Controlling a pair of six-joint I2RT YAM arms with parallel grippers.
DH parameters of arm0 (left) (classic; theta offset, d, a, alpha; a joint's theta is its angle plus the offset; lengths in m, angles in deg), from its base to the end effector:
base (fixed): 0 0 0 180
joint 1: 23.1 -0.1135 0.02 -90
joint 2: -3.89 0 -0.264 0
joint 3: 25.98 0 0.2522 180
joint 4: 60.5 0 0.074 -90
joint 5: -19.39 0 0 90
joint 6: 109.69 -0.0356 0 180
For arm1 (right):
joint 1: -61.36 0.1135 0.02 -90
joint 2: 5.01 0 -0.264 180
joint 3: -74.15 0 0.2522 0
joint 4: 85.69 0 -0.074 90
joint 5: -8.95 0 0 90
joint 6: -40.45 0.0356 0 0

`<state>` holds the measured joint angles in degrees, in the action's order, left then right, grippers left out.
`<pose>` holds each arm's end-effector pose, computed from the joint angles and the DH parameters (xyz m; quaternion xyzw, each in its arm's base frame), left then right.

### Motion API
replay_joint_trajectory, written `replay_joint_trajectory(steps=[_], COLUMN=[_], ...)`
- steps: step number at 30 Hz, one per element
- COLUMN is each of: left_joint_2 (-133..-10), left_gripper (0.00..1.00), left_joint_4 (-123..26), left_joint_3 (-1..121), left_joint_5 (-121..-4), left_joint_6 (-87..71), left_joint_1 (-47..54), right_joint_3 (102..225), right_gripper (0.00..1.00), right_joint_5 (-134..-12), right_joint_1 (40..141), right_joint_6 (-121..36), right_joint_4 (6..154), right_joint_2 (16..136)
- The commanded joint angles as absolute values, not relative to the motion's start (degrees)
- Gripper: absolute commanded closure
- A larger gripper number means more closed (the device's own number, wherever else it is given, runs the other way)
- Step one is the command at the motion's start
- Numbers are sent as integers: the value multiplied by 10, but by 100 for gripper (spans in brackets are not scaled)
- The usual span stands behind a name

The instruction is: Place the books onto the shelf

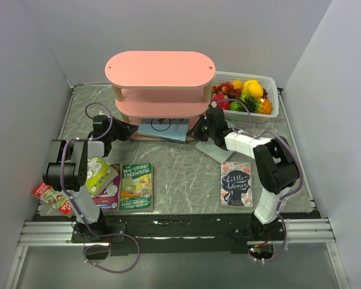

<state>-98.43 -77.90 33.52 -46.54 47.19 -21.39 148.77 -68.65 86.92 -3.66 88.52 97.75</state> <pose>0.3569 -0.0252 0.1543 -0.3514 0.7566 -0.4400 0.3323 0.3494 0.1756 0.1913 0.1049 0.8727 0.3502 0.3237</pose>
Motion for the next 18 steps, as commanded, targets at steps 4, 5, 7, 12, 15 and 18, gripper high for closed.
replay_joint_trajectory(steps=[4,5,7,12,15,18], left_joint_2=[-951,-951,-952,-960,-965,-967], left_gripper=[99,99,99,99,99,99], left_joint_4=[-793,-793,-791,-786,-789,-786], left_joint_3=[327,327,330,346,352,359], left_joint_5=[-457,-457,-457,-458,-457,-457], left_joint_6=[467,467,466,464,468,468], left_joint_1=[-206,-206,-206,-206,-206,-206], right_joint_3=[1501,1503,1504,1501,1504,1509], right_gripper=[100,100,100,100,100,100], right_joint_5=[-657,-657,-656,-658,-658,-658], right_joint_1=[876,876,876,876,876,876], right_joint_6=[-29,-28,-24,-21,-21,-20], right_joint_4=[936,936,939,940,940,937], right_joint_2=[986,986,989,989,987,988])
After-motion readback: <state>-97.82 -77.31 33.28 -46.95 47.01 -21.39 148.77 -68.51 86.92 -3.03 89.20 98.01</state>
